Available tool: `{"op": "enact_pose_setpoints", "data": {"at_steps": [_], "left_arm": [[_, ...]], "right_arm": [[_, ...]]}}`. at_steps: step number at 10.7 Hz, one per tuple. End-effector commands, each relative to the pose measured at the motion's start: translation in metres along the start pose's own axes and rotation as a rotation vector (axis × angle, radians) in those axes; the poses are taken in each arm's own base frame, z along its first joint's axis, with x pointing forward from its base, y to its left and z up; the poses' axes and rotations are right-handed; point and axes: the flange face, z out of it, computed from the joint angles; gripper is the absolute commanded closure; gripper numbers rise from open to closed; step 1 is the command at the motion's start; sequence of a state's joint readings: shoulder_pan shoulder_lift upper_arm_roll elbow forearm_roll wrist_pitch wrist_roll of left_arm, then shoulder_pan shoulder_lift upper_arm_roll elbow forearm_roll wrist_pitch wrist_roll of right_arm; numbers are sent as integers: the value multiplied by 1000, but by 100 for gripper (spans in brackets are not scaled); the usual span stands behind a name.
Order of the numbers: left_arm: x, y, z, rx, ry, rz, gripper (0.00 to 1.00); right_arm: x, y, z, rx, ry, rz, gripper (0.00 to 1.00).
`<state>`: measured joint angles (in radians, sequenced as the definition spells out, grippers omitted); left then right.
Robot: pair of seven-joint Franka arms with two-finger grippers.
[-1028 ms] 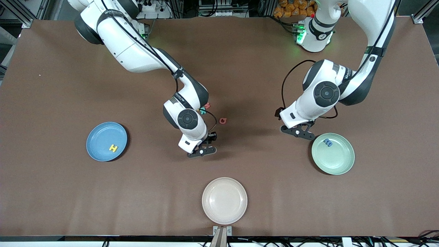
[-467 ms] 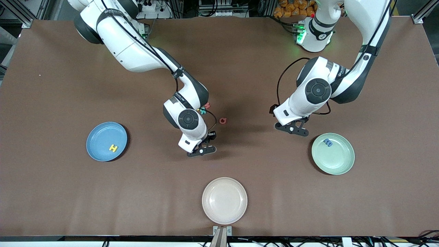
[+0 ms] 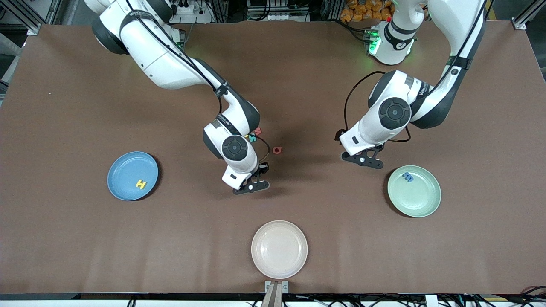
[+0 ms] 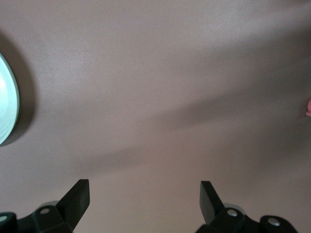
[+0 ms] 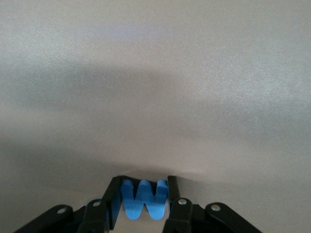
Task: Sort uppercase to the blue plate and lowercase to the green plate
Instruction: 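Carry the blue W toward the blue plate while the left gripper withdraws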
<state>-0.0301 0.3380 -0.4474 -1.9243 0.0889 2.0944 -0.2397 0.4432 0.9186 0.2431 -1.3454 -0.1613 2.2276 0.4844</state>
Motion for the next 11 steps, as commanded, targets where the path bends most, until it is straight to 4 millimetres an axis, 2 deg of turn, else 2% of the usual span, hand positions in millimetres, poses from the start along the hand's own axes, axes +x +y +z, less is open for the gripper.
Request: {"op": "enact_pose_setpoints", "data": {"at_steps": [1, 2, 4, 5, 6, 7, 8, 11], "left_arm": [[-7, 10, -6, 21, 1, -45, 0], [-9, 24, -7, 10, 4, -55, 0], [-9, 37, -8, 0, 15, -110, 0], [-8, 59, -7, -41, 16, -131, 0], [-4, 78, -5, -69, 19, -168, 0], [-2, 110, -7, -92, 30, -211, 0], [-2, 152, -8, -115, 28, -254, 0], [27, 204, 5, -146, 36, -418, 0]], "right_arm": [[11, 32, -9, 0, -7, -58, 73], [19, 56, -11, -6, -17, -93, 73], [32, 106, -32, -29, -61, -184, 73], [40, 140, -41, -32, -79, -206, 73], [43, 158, -47, -38, -81, -262, 73], [48, 201, -51, -72, -97, -282, 73], [49, 232, -63, -91, -115, -326, 73], [33, 314, -120, -152, -238, -432, 73]]}}
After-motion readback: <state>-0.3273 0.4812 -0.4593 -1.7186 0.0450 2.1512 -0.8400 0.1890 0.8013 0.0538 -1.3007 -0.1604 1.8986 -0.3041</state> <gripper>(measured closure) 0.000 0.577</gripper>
